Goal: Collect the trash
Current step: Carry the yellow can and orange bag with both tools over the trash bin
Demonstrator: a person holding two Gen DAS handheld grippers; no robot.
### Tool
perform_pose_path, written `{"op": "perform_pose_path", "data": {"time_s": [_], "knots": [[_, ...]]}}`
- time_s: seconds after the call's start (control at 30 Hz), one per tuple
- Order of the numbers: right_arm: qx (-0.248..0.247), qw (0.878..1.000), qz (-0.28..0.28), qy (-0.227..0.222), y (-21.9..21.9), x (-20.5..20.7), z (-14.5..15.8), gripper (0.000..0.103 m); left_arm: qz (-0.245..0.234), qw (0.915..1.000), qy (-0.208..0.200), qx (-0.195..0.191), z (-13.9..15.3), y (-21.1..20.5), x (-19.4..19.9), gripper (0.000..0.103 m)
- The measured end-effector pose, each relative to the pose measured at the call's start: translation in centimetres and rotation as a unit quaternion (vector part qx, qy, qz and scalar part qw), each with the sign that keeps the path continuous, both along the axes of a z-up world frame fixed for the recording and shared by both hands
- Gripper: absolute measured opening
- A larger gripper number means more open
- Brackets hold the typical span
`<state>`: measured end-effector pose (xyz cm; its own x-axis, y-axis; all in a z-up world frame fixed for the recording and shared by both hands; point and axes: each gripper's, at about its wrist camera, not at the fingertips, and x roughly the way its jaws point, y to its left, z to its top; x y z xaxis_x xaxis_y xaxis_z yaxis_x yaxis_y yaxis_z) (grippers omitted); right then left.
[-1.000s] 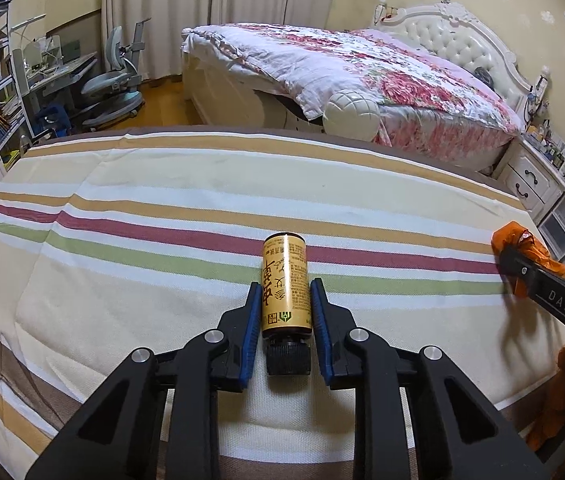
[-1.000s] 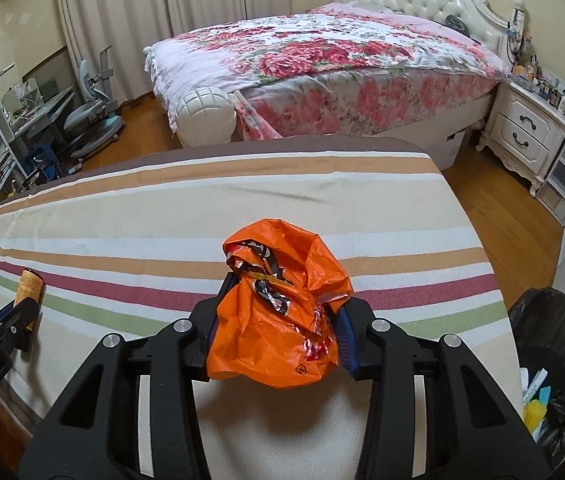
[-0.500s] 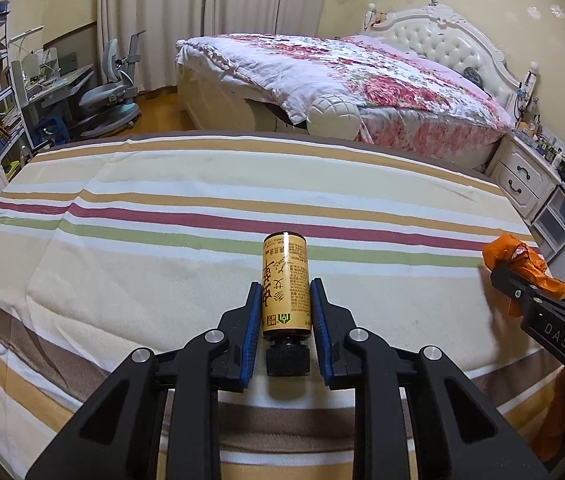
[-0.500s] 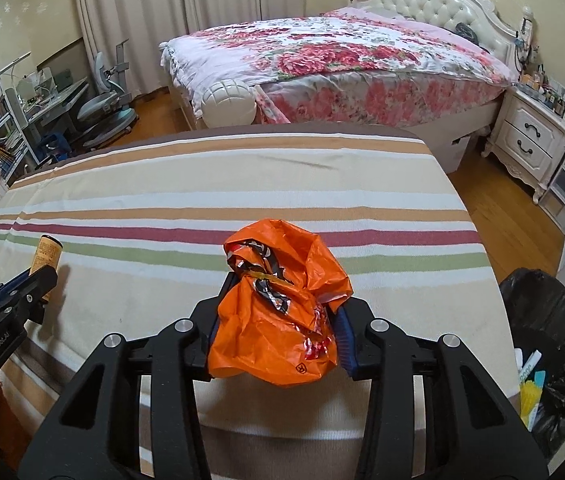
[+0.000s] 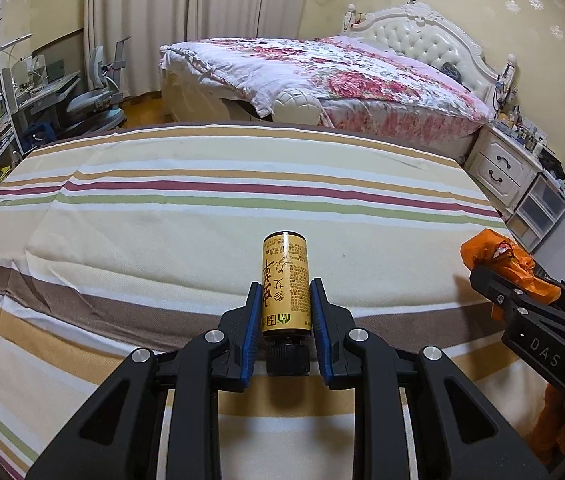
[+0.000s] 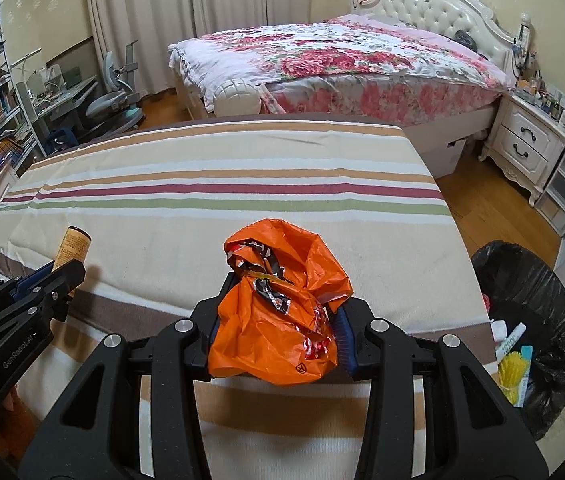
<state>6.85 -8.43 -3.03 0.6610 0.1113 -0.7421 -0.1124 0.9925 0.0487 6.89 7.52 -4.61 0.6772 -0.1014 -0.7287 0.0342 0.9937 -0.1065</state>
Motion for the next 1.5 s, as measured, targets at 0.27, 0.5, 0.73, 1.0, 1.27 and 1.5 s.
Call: {"op": "perform_pose_path", "data": {"time_s": [0.27,0.5,0.73,1.0,1.27,1.5], "knots": [[-0.001,1.0,-0.001,-0.003,-1.6,-2.7,0.0,0.042,-0.018,0.9998,-0.004,-0.001,0.0,-2.2,-1.5,0.025],[-0.001,1.0,-0.023,-0.012,-4.1,-4.6,0.5,0.042,-0.039,0.9991,-0.015,0.002,0.5,-4.5,-2.9,0.025],[-0.005,0.997,-0.068,-0.031,-8.0,-5.9,1.5,0.042,-0.067,0.9972,-0.033,0.005,1.4,-7.0,-3.4,0.025],[-0.015,0.989,-0.137,-0.052,-13.5,-6.4,2.7,0.042,-0.117,0.9916,-0.054,0.008,2.6,-11.3,-3.4,0.025],[-0.022,0.979,-0.193,-0.057,-18.4,-6.6,3.0,0.042,-0.169,0.9828,-0.075,0.01,3.5,-16.4,-2.8,0.025],[-0.026,0.973,-0.222,-0.058,-20.6,-6.7,2.6,0.042,-0.209,0.9741,-0.084,0.017,3.7,-20.8,-2.0,0.025]]}}
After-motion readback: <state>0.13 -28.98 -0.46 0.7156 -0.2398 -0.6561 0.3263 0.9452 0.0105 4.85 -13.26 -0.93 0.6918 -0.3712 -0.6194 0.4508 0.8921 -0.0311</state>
